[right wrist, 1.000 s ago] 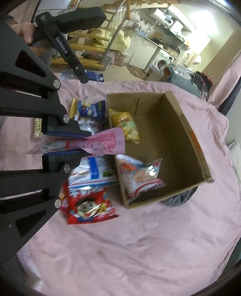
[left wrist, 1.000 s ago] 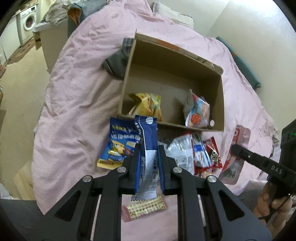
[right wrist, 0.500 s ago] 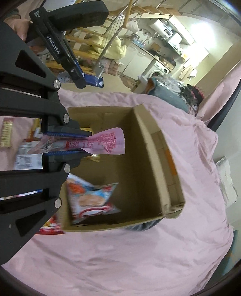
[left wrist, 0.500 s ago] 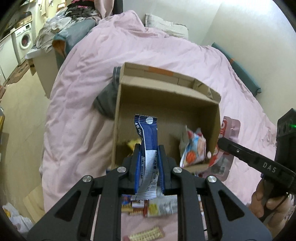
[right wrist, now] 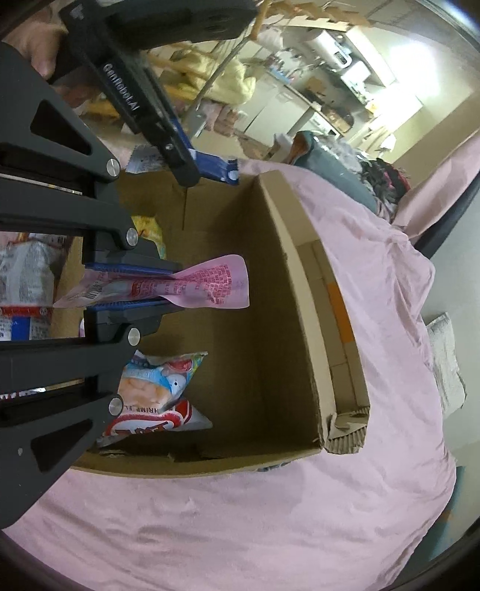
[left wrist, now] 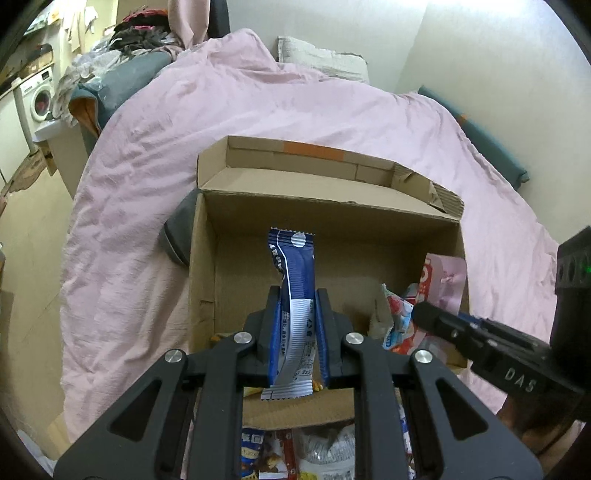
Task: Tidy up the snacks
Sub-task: 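Carry both snacks into the box and open both tools to release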
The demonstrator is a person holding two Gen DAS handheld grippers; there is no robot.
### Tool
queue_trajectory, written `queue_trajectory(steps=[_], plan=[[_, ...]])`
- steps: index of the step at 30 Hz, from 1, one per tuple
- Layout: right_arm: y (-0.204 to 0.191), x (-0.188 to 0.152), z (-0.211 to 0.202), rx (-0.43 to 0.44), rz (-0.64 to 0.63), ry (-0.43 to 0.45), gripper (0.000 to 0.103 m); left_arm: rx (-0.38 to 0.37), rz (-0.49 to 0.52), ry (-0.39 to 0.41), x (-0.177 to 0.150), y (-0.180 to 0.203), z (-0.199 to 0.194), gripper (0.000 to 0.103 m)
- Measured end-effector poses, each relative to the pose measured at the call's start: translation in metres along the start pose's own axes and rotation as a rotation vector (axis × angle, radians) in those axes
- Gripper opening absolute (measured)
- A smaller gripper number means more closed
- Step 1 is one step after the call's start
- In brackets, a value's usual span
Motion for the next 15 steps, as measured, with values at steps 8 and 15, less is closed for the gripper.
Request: queue_trajectory(steps=[8, 15], plan=[[-0.002, -0.003, 0.013, 0.005, -0.005, -0.035, 0.013, 0.016, 0.037, -0.020, -0.006, 0.000, 0.014, 0.014], [-0.002, -0.008, 0.020, 0.003, -0.013, -0.060, 0.013, 0.012, 0.032, -0.006, -0.006, 0.000, 0.011, 0.014]])
Point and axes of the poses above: each gripper's, at about its wrist camera, not at the fingertips, and z roughly the way its jaws point, y to its right, x to its top, the point moved 10 cm from there along z, roughly the way its jaws point, and after that the axes turned 12 degrees about -x, right-handed, at the moved point
